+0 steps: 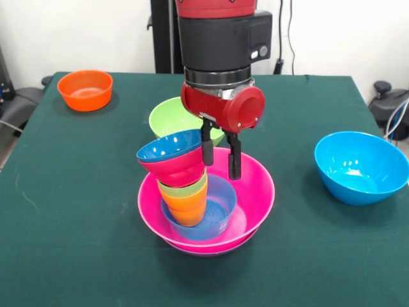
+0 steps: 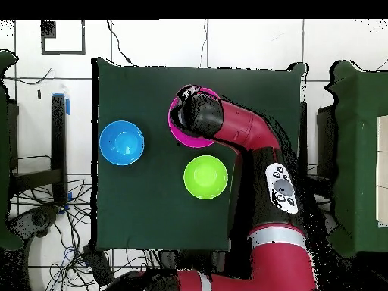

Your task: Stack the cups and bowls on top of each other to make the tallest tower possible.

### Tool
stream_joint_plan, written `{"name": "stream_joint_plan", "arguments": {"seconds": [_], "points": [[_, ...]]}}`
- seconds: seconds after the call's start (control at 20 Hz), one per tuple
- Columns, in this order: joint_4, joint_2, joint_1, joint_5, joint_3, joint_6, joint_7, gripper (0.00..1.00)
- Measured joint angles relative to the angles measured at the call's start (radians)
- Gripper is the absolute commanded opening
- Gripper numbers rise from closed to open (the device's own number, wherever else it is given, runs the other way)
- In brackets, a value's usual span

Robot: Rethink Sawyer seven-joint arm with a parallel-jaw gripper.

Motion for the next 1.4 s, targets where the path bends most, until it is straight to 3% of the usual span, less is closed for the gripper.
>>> {"name": "stream_joint_plan", "arguments": {"seconds": [0.6, 1.4], "points": [[0.015, -0.001, -0.014, 0.0, 0.0, 0.002, 0.0, 1.0], [0.06, -0.145, -0.019, -0.001, -0.015, 0.111, 0.0, 1.0]]}}
